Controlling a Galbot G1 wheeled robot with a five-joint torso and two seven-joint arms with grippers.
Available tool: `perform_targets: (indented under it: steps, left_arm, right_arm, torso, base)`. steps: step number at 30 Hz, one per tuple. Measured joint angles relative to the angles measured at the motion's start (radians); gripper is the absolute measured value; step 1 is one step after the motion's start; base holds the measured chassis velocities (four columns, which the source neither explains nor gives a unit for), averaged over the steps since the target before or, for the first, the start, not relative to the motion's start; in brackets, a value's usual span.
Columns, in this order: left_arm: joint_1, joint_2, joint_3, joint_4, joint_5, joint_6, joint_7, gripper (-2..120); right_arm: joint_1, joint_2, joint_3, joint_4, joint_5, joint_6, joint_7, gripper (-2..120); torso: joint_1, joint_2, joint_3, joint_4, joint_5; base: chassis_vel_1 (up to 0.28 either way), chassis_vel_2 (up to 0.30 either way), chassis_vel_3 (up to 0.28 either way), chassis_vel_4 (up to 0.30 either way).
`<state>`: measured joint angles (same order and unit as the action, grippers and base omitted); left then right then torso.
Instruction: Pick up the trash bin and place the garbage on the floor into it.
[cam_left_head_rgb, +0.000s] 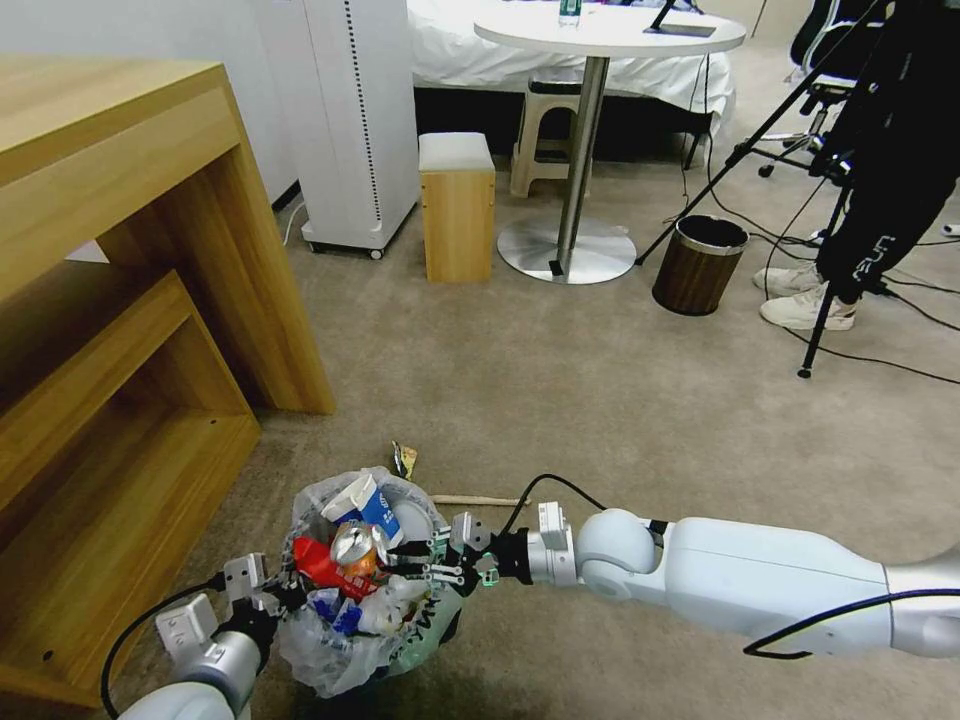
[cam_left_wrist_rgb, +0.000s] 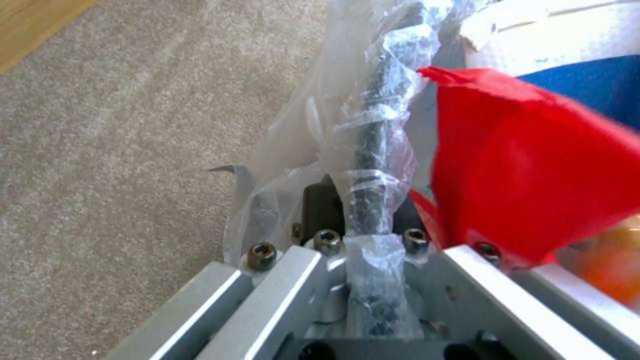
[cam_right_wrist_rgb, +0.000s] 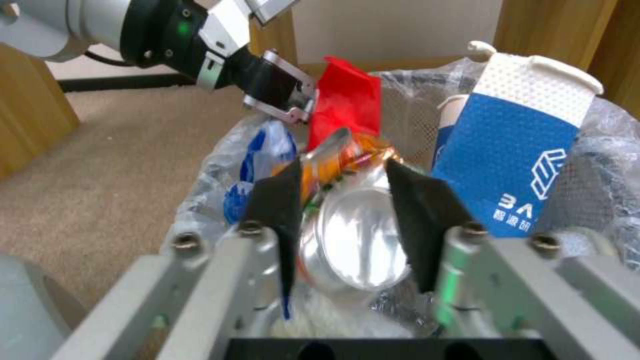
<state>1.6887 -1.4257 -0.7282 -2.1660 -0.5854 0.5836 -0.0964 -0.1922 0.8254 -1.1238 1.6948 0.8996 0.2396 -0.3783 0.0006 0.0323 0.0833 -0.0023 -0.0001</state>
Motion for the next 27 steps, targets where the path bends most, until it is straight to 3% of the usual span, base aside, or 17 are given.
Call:
perform_targets:
  steps: [6, 8, 11, 12, 15, 19, 21, 22, 24, 25, 27]
  left_arm:
    - [-0.002, 0.006, -0.005, 0.001, -0.009, 0.001, -0.002, 0]
    - [-0.002, 0.006, -0.006, 0.001, -0.009, 0.001, -0.002, 0]
    - [-0.002, 0.011, -0.009, 0.008, -0.010, 0.001, -0.002, 0]
    - [-0.002, 0.011, -0.009, 0.008, -0.010, 0.001, -0.002, 0]
    - [-0.005, 0.015, -0.012, 0.009, -0.013, 0.001, -0.002, 0]
    - [-0.003, 0.017, -0.014, 0.009, -0.010, 0.001, -0.003, 0]
    - [0.000, 0.017, -0.018, 0.003, -0.007, 0.001, -0.003, 0]
    - [0.000, 0.017, -0.018, 0.003, -0.007, 0.001, -0.003, 0]
    - [0.005, 0.017, -0.021, -0.006, -0.003, 0.001, -0.003, 0]
    - [0.005, 0.017, -0.021, -0.006, -0.003, 0.001, -0.003, 0]
    - [0.014, 0.019, -0.026, -0.018, 0.006, -0.001, 0.000, 0]
  right_arm:
    - [-0.018, -0.014, 0.028, 0.009, -0.014, 0.014, -0.001, 65]
    - [-0.020, -0.015, 0.032, 0.010, -0.014, 0.015, -0.001, 67]
    - [-0.097, -0.051, 0.169, 0.059, -0.016, 0.020, 0.043, 85]
    - [-0.097, -0.051, 0.169, 0.059, -0.016, 0.020, 0.043, 85]
    - [-0.187, -0.064, 0.341, 0.110, 0.001, 0.019, 0.124, 98]
    - [-0.230, -0.062, 0.440, 0.132, 0.017, 0.015, 0.209, 100]
    - [-0.301, -0.048, 0.595, 0.144, 0.015, -0.012, 0.301, 100]
    - [-0.301, -0.048, 0.595, 0.144, 0.015, -0.012, 0.301, 100]
    - [-0.361, -0.024, 0.742, 0.152, -0.002, -0.065, 0.429, 100]
    - [-0.361, -0.024, 0.742, 0.152, -0.002, -0.065, 0.429, 100]
    - [-0.425, -0.014, 0.882, 0.154, -0.024, -0.093, 0.493, 100]
  torso:
    - [0.000, 0.000, 0.000, 0.0001, 0.0001]
    - [0.000, 0.000, 0.000, 0.0001, 0.0001]
    - [0.000, 0.000, 0.000, -0.0001, 0.0001]
    - [0.000, 0.000, 0.000, -0.0001, 0.0001]
    - [0.000, 0.000, 0.000, -0.0002, 0.0002]
    - [0.000, 0.000, 0.000, 0.0002, -0.0003]
    - [0.000, 0.000, 0.000, 0.0002, 0.0002]
    - [0.000, 0.000, 0.000, 0.0002, 0.0002]
    - [0.000, 0.000, 0.000, 0.0001, 0.0001]
    - [0.000, 0.000, 0.000, 0.0001, 0.0001]
    - [0.000, 0.000, 0.000, 0.0003, 0.0002]
  base:
    - [0.000, 0.000, 0.000, 0.000]
    - [0.000, 0.000, 0.000, 0.000]
    - [0.000, 0.000, 0.000, 0.000]
    - [0.000, 0.000, 0.000, 0.000]
    - [0.000, 0.000, 0.000, 0.000]
    - [0.000, 0.000, 0.000, 0.000]
    - [0.000, 0.000, 0.000, 0.000]
    - [0.000, 0.000, 0.000, 0.000]
    - [0.000, 0.000, 0.000, 0.000]
    - [0.000, 0.000, 0.000, 0.000]
    - [0.000, 0.000, 0.000, 0.000]
